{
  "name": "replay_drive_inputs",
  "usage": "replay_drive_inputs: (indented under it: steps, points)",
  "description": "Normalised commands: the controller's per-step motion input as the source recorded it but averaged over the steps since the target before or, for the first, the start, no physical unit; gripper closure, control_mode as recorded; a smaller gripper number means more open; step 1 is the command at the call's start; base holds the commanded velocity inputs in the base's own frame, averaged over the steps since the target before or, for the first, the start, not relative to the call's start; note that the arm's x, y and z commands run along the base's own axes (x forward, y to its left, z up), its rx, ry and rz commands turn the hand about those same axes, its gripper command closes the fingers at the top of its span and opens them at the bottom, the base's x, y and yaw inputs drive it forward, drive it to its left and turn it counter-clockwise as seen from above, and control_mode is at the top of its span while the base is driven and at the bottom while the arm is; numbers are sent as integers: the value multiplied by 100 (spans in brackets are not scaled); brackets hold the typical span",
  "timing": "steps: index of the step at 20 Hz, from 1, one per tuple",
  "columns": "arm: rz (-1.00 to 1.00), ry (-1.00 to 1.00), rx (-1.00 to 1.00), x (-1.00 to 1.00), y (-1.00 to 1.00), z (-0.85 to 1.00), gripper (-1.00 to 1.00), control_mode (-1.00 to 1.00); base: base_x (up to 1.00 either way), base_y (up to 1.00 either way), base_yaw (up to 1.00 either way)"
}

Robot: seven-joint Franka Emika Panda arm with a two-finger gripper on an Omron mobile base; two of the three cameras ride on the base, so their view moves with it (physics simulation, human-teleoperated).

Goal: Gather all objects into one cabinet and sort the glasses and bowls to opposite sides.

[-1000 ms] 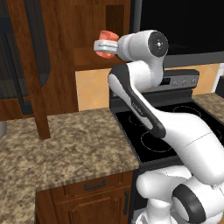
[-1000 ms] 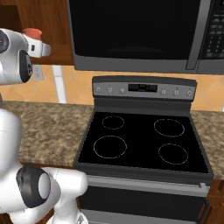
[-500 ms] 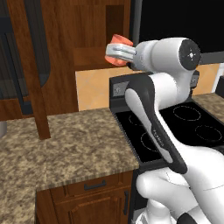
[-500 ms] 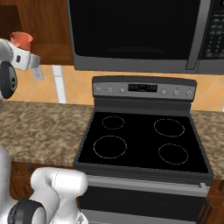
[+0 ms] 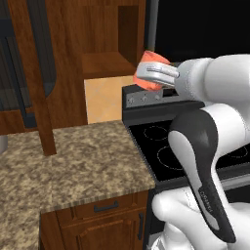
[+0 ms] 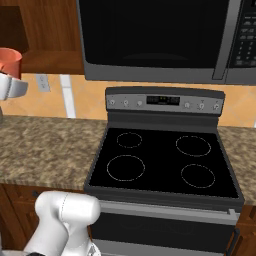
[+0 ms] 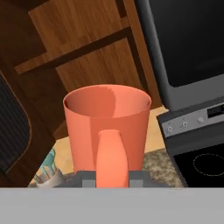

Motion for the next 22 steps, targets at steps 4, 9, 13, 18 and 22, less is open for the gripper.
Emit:
replay_drive_inputs:
  steps: [4,9,13,18,22]
  points:
    - [0,-2,0,-100,-28,8,100,-100,0,0,0]
    - [0,-3,0,-60,-25,4,100,100,-40,-15,1]
    - [0,0,0,0,0,0,100,100,-83,-2,33]
    - [0,0,0,0,0,0,100,100,-41,-4,52]
    - [0,0,0,0,0,0,100,100,-15,-19,59]
